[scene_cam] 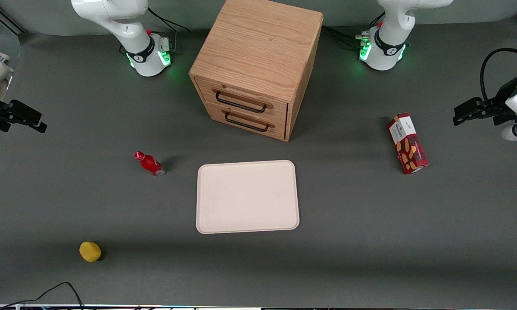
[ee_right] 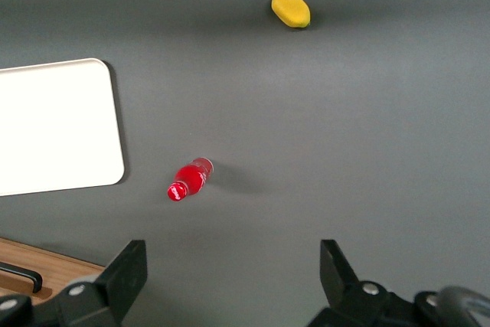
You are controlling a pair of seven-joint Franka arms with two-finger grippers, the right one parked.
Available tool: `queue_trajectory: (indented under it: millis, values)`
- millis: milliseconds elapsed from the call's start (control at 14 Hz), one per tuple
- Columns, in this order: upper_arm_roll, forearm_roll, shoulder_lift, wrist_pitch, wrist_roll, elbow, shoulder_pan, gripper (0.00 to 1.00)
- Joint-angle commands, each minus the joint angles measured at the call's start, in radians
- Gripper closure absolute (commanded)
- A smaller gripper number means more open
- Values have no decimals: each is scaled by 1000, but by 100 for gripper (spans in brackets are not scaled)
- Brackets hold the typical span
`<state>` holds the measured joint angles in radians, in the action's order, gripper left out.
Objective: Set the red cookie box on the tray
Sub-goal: 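Move the left gripper down over the red shortbread box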
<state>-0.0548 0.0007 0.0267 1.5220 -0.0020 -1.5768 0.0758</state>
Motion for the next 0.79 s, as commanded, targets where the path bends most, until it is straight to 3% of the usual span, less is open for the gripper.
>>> queue_trajectory:
  millis: [0, 500, 714]
  values:
    - [-13, 16, 21, -40, -19, 50, 33, 0]
    - [-8, 16, 24, -102, -19, 5, 48, 0]
    - [-14, 18, 4, 4, -29, -165, 42, 0]
